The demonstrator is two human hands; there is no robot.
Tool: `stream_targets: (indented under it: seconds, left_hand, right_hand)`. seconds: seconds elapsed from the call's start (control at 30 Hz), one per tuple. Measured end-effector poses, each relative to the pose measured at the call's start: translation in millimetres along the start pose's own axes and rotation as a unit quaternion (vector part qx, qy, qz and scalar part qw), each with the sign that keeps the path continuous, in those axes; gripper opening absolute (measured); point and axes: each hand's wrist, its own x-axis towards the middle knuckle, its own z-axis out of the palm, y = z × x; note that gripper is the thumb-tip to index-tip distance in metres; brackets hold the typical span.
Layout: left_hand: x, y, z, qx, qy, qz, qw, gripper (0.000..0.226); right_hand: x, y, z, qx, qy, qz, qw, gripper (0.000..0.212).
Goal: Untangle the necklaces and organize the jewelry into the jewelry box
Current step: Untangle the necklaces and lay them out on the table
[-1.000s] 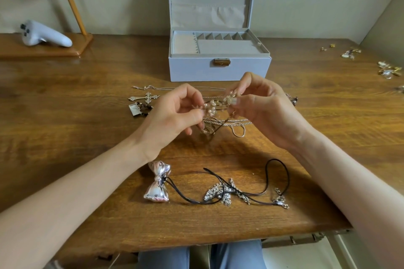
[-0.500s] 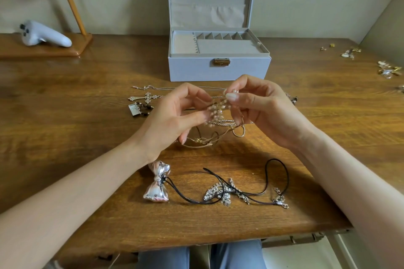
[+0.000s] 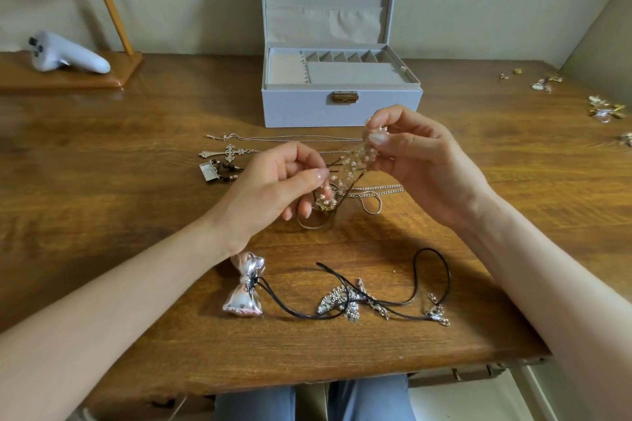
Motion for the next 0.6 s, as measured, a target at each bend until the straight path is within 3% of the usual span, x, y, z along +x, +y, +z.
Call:
stream_targets:
  seconds: [0.13, 0.27, 0.33, 0.47, 0.6]
  left_hand:
    - [-1.9, 0.6, -2.0, -0.007, -0.023, 0.012, 1.0, 0.007]
    - [-3.3, -0.8, -2.0, 0.045, -0.049, 0.025, 0.997, 0.015]
    - [-4.5, -1.4, 0.4, 0.096, -0.031, 0.052, 0.994, 0.03]
    - [-5.3, -1.2, 3.7, 0.242, 0.022, 0.155, 0.958, 0.037]
    - [-4.2, -1.0, 3.7, 0.218, 0.024, 0.148, 0.964, 0.026]
  right_hand:
    - [0.7, -0.3, 1.0, 0.012, -0.008, 0.012, 1.0, 0.021]
    - [-1.5, 1.5, 4.6, 0.001, -0.012, 0.007, 1.0, 0.011]
    - [-1.9, 2.1, 4.3, -0.011, -0.016, 0.007, 1.0, 0.01]
    - [-1.9, 3.6, 5.2, -0.009, -0.022, 0.012, 1.0, 0.01]
    - [-2.3, 2.9, 7.5, 0.0, -0.034, 0.007, 0.999, 0.013]
